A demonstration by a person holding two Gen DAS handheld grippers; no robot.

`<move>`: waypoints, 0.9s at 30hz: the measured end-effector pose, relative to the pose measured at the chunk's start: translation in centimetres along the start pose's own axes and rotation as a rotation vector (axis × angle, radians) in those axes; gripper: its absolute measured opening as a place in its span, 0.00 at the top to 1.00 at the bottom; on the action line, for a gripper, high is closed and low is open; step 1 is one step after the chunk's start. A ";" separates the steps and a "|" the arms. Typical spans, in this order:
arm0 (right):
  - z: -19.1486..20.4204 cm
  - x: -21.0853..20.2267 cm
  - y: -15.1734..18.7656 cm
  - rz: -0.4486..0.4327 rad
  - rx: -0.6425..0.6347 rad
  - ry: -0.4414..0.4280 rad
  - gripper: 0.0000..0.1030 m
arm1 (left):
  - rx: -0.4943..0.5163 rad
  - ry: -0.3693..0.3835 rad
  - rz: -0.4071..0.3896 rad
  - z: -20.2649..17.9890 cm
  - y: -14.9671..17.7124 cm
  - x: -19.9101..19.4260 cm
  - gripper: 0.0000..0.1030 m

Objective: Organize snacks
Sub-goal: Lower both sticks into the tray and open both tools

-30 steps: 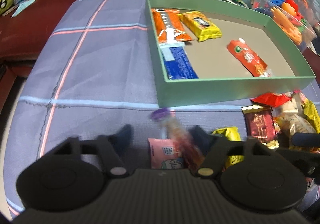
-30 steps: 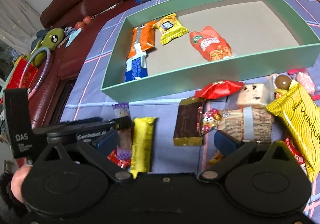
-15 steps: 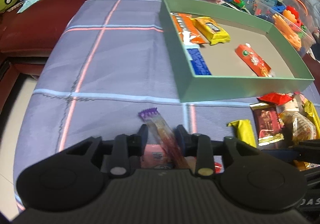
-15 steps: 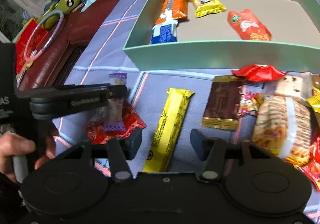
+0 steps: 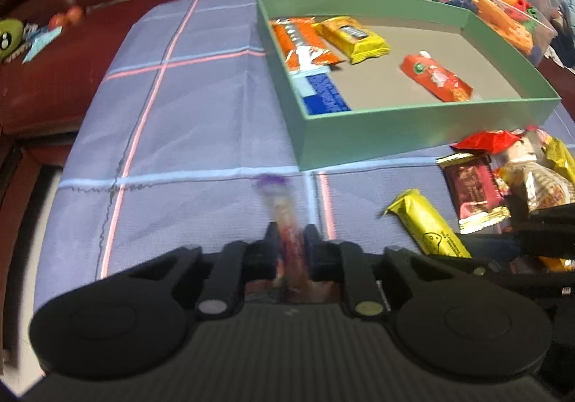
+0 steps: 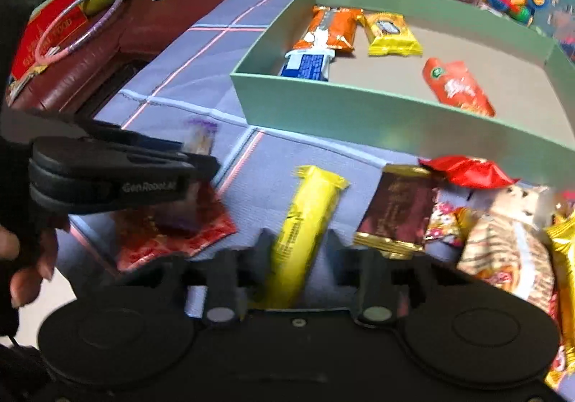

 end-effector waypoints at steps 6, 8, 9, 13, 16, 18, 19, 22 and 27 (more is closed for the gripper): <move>-1.8 -0.4 -0.1 0.025 0.119 -0.073 0.80 | -0.024 0.021 -0.038 0.0 -0.5 -1.8 0.89; -2.4 -0.8 0.0 0.020 0.149 -0.089 0.81 | -0.034 0.034 -0.047 0.1 -0.7 -2.4 0.89; -2.7 -1.0 -0.1 0.016 0.167 -0.097 0.80 | -0.040 0.043 -0.051 0.1 -0.8 -2.8 0.89; -4.2 -2.0 -0.5 0.000 0.229 -0.129 0.80 | -0.052 0.078 -0.072 -0.1 -1.2 -4.6 0.89; -5.3 -3.1 -1.2 -0.020 0.266 -0.154 0.80 | -0.052 0.104 -0.106 -0.6 -2.4 -5.8 0.89; -6.0 -3.7 -2.0 -0.041 0.288 -0.167 0.80 | -0.050 0.127 -0.131 -1.0 -3.6 -6.4 0.89; -6.3 -3.8 -2.4 -0.051 0.297 -0.168 0.80 | -0.049 0.135 -0.140 -1.3 -4.4 -6.4 0.89; -7.7 -4.2 -4.4 -0.093 0.327 -0.158 0.80 | -0.037 0.148 -0.166 -2.1 -6.7 -5.9 0.89; -9.2 -3.1 -8.4 -0.132 0.363 -0.121 0.80 | -0.043 0.186 -0.164 -3.3 -10.5 -3.1 0.89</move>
Point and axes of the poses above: each gripper's, at about its wrist camera, not at the fingertips, and x roughly the way its jaws point, z to its left, y to its underside, the point moved 5 cm from there along x, roughly the way its jaws point, and after that the axes turned 13 degrees about y, right-handed, at the moved point
